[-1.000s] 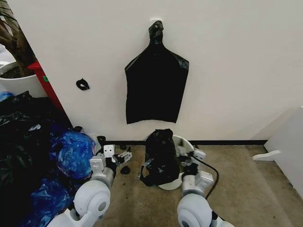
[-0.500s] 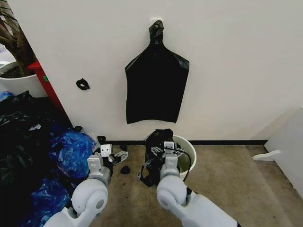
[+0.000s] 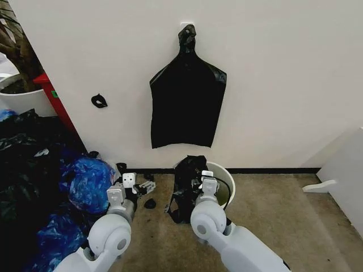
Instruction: Place the garbage bag over the trash bin.
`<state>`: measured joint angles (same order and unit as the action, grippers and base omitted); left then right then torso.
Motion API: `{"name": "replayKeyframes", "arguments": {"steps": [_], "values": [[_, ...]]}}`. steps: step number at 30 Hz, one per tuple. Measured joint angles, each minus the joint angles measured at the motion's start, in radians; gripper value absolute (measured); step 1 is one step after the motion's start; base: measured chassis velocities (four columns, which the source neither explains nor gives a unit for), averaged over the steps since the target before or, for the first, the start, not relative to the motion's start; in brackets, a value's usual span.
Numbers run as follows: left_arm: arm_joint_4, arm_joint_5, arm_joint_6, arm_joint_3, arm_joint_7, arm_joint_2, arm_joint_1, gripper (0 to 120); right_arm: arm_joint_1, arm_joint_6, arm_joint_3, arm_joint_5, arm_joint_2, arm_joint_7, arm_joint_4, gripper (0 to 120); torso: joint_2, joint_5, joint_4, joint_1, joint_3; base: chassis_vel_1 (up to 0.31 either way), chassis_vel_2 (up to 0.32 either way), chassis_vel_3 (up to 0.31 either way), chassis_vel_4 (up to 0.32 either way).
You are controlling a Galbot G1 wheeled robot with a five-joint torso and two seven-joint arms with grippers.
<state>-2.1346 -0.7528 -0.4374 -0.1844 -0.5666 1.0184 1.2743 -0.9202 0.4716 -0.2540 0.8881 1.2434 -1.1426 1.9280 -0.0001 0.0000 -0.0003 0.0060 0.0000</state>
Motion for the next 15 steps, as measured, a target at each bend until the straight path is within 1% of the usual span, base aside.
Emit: {"name": "replayKeyframes", "arguments": {"steps": [1, 2, 3, 4, 5, 6, 7, 8, 9, 10, 11, 13, 14, 15], "values": [[0.003, -0.008, 0.004, 0.004, 0.016, -0.008, -0.002, 100, -0.002, 0.0, 0.002, -0.002, -0.004, 0.005, 0.001, 38, 0.0, 0.0001, 0.0001, 0.0, 0.0, 0.0, 0.0, 0.0, 0.0], [0.01, -0.027, 0.01, 0.011, 0.039, -0.02, -0.008, 100, -0.006, 0.0, 0.003, -0.011, -0.011, 0.015, 0.001, 30, 0.0, 0.0001, 0.0001, 0.0, 0.0, 0.0, 0.0, 0.0, 0.0], [0.014, -0.039, 0.013, 0.014, 0.051, -0.024, -0.012, 100, -0.008, 0.0, 0.004, -0.016, -0.015, 0.02, 0.001, 29, 0.0, 0.0001, 0.0002, 0.0, 0.0, 0.0, 0.0, 0.0, 0.0], [0.031, -0.075, 0.027, 0.021, 0.093, -0.034, -0.029, 100, -0.014, 0.0, 0.005, -0.034, -0.024, 0.033, 0.001, 22, 0.0, 0.0001, 0.0002, 0.0, 0.0, 0.0, 0.0, 0.0, 0.0], [0.037, -0.085, 0.032, 0.023, 0.109, -0.036, -0.036, 100, -0.016, 0.0, 0.006, -0.041, -0.027, 0.038, 0.001, 21, 0.0, 0.0001, 0.0001, 0.0, 0.0, 0.0, 0.0, 0.0, 0.0], [0.059, -0.111, 0.052, 0.03, 0.163, -0.042, -0.054, 100, -0.022, 0.0, 0.007, -0.056, -0.035, 0.047, 0.001, 16, 0.0, 0.0001, 0.0, 0.0, 0.0, 0.0, 0.0, 0.0, 0.0], [0.059, -0.111, 0.052, 0.03, 0.163, -0.042, -0.054, 100, -0.022, 0.0, 0.007, -0.056, -0.035, 0.047, 0.001, 16, 0.0, 0.0001, 0.0, 0.0, 0.0, 0.0, 0.0, 0.0, 0.0], [0.084, -0.135, 0.068, 0.039, 0.222, -0.047, -0.077, 100, -0.028, 0.001, 0.008, -0.069, -0.043, 0.054, 0.003, 10, 0.0, 0.0001, 0.0, 0.0, 0.0, 0.0, 0.0, 0.0, 0.0], [0.095, -0.147, 0.071, 0.044, 0.243, -0.047, -0.09, 100, -0.03, 0.003, 0.009, -0.075, -0.047, 0.056, 0.004, 10, 0.0, 0.0001, 0.0, 0.0, 0.0, 0.0, 0.0, 0.0, 0.0], [0.117, -0.17, 0.072, 0.05, 0.273, -0.047, -0.121, 100, -0.035, 0.008, 0.01, -0.096, -0.057, 0.062, 0.005, 3, 0.0, 0.0001, 0.0001, 0.0, 0.0, 0.0, 0.0, 0.0, 0.0], [0.131, -0.185, 0.071, 0.055, 0.285, -0.044, -0.143, 100, -0.038, 0.01, 0.01, -0.116, -0.064, 0.069, 0.005, 0, 0.0, 0.0001, 0.0, 0.0, 0.0, 0.0, 0.0, 0.0, 0.0], [0.157, -0.212, 0.055, 0.062, 0.298, -0.035, -0.181, 100, -0.041, 0.01, 0.01, -0.178, -0.078, 0.096, -0.003, 0, 0.0, 0.0001, -0.0003, 0.0, 0.0, 0.0, 0.0, 0.0, 0.0], [0.166, -0.231, 0.029, 0.064, 0.301, -0.028, -0.198, 100, -0.041, 0.009, 0.006, -0.215, -0.089, 0.119, -0.011, 0, 0.0, 0.0, -0.0003, 0.0, 0.0, 0.0, 0.0, 0.0, 0.0], [0.166, -0.231, 0.029, 0.064, 0.301, -0.028, -0.198, 100, -0.041, 0.009, 0.006, -0.215, -0.089, 0.119, -0.011, 0, 0.0, 0.0, -0.0003, 0.0, 0.0, 0.0, 0.0, 0.0, 0.0]]}}
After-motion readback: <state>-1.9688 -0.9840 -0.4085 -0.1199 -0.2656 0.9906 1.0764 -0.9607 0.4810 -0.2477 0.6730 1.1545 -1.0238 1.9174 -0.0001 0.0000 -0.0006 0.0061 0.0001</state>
